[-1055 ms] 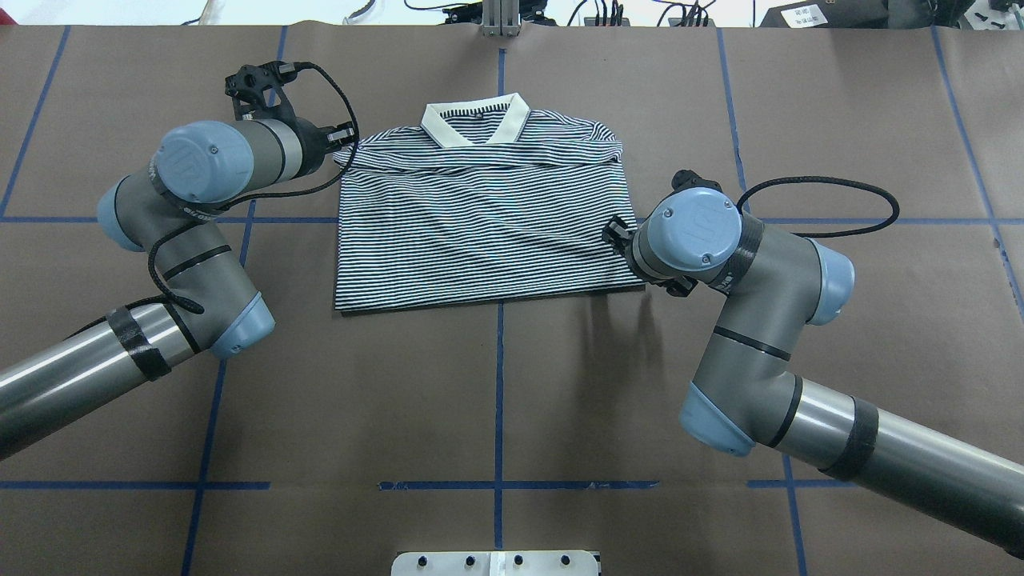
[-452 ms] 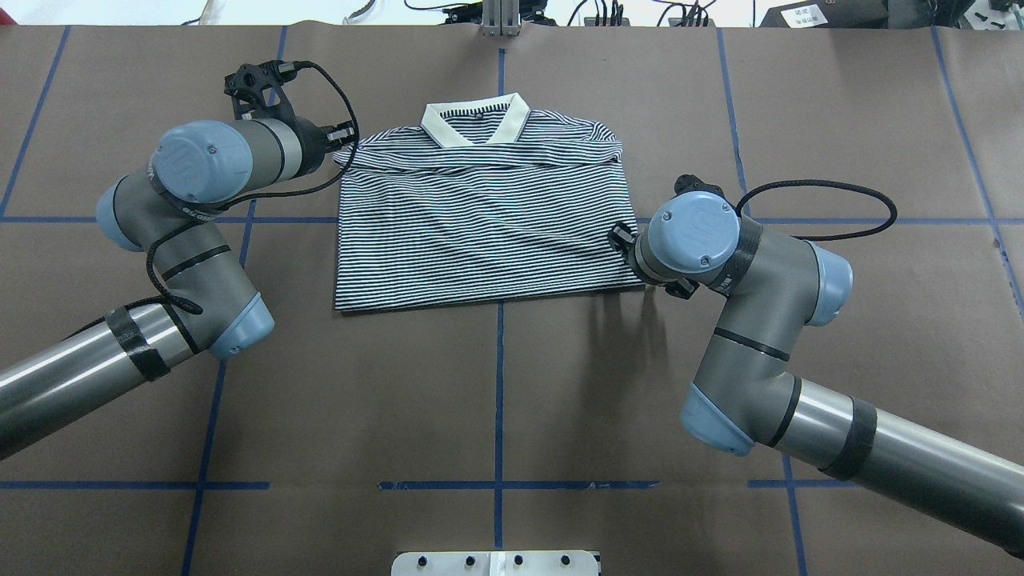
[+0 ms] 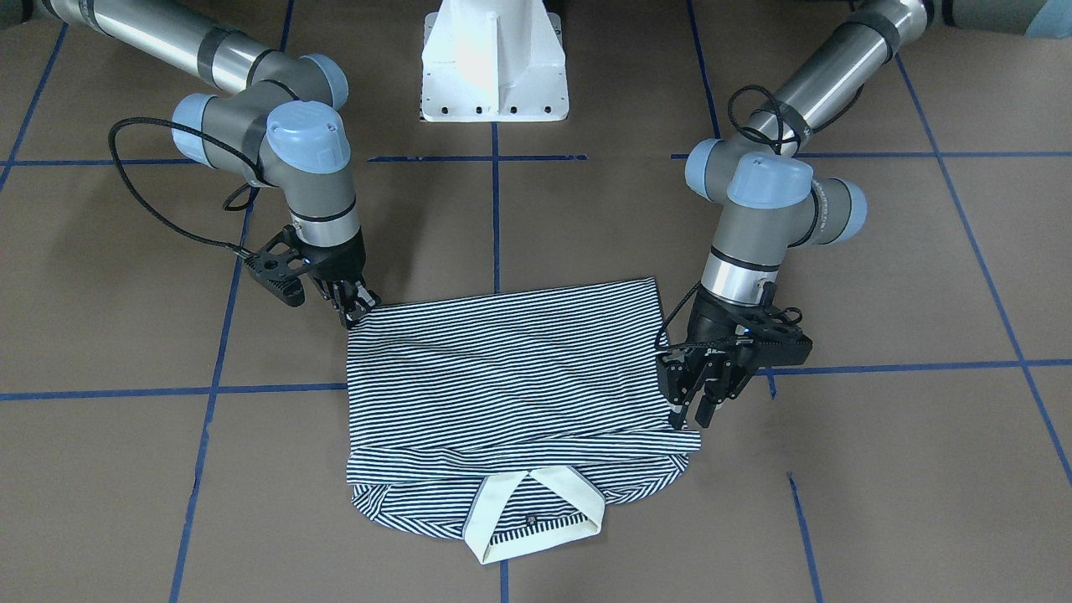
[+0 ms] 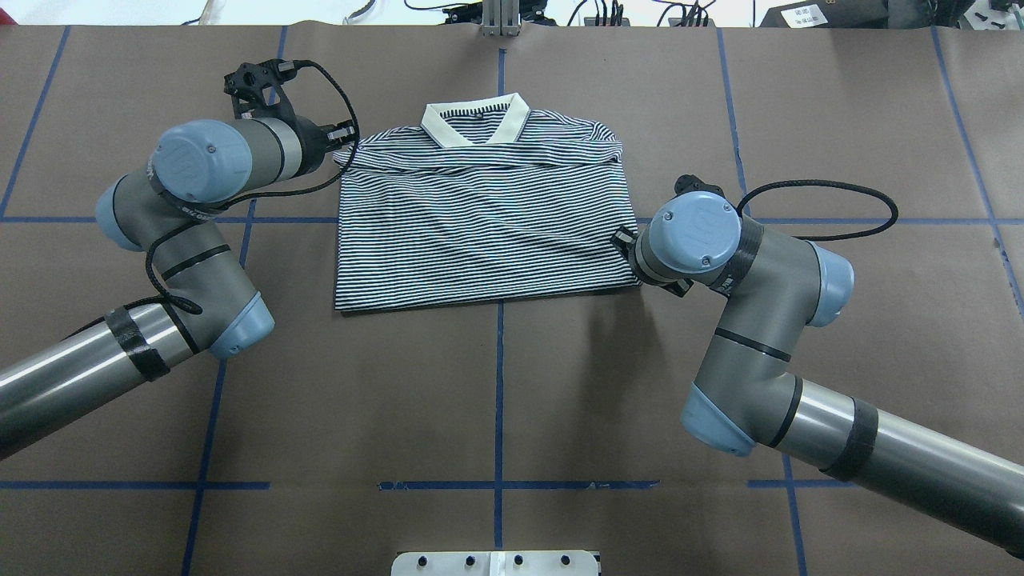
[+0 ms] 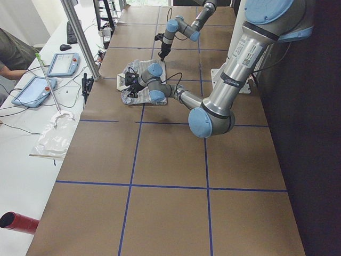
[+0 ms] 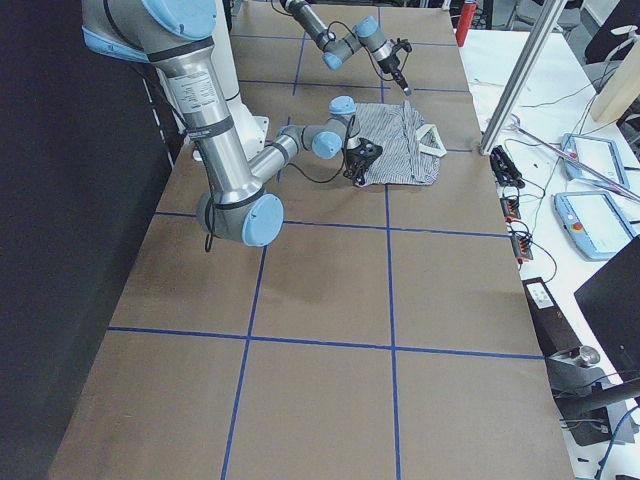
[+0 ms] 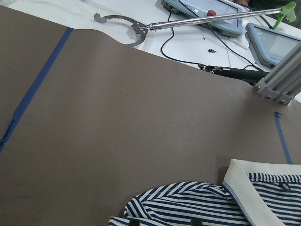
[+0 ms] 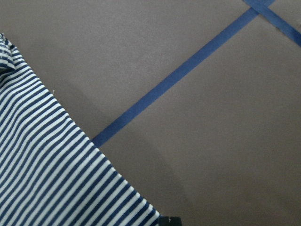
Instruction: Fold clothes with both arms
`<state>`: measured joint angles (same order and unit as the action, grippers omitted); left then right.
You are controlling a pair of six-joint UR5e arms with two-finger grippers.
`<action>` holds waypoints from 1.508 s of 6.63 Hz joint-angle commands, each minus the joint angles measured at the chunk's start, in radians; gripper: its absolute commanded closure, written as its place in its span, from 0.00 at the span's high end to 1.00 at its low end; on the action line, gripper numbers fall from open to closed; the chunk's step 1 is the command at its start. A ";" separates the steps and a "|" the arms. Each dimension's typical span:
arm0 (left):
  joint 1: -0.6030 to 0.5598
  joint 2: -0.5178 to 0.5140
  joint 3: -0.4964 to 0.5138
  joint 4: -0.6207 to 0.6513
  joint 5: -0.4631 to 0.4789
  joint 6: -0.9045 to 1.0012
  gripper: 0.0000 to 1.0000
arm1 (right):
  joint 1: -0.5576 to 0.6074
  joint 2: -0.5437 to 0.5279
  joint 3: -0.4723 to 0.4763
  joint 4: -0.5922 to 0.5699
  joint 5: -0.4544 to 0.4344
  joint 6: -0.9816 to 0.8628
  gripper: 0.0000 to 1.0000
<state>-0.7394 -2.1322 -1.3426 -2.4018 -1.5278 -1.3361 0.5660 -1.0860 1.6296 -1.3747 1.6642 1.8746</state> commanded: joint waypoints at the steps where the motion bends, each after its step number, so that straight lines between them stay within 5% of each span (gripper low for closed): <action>1: 0.000 0.000 -0.012 0.003 -0.002 -0.002 0.47 | 0.003 -0.027 0.069 -0.009 0.043 0.000 0.00; 4: -0.002 0.014 -0.064 0.006 -0.008 -0.002 0.47 | -0.179 -0.404 0.538 -0.074 0.055 0.000 0.00; 6: 0.000 0.012 -0.098 0.007 -0.011 -0.003 0.47 | -0.296 -0.592 0.790 -0.118 0.244 0.026 0.00; 7: 0.001 0.014 -0.133 0.007 -0.012 -0.003 0.47 | -0.366 -0.595 0.799 -0.118 0.326 0.028 0.00; 8: 0.005 0.041 -0.174 0.007 -0.084 -0.036 0.47 | -0.418 -0.595 0.777 -0.119 0.318 0.058 0.99; 10: 0.011 0.105 -0.286 0.006 -0.222 -0.169 0.49 | -0.334 -0.588 0.768 -0.119 0.306 0.069 1.00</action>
<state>-0.7333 -2.0639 -1.5630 -2.3956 -1.6813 -1.4314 0.1821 -1.6761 2.4009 -1.4937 1.9756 1.9381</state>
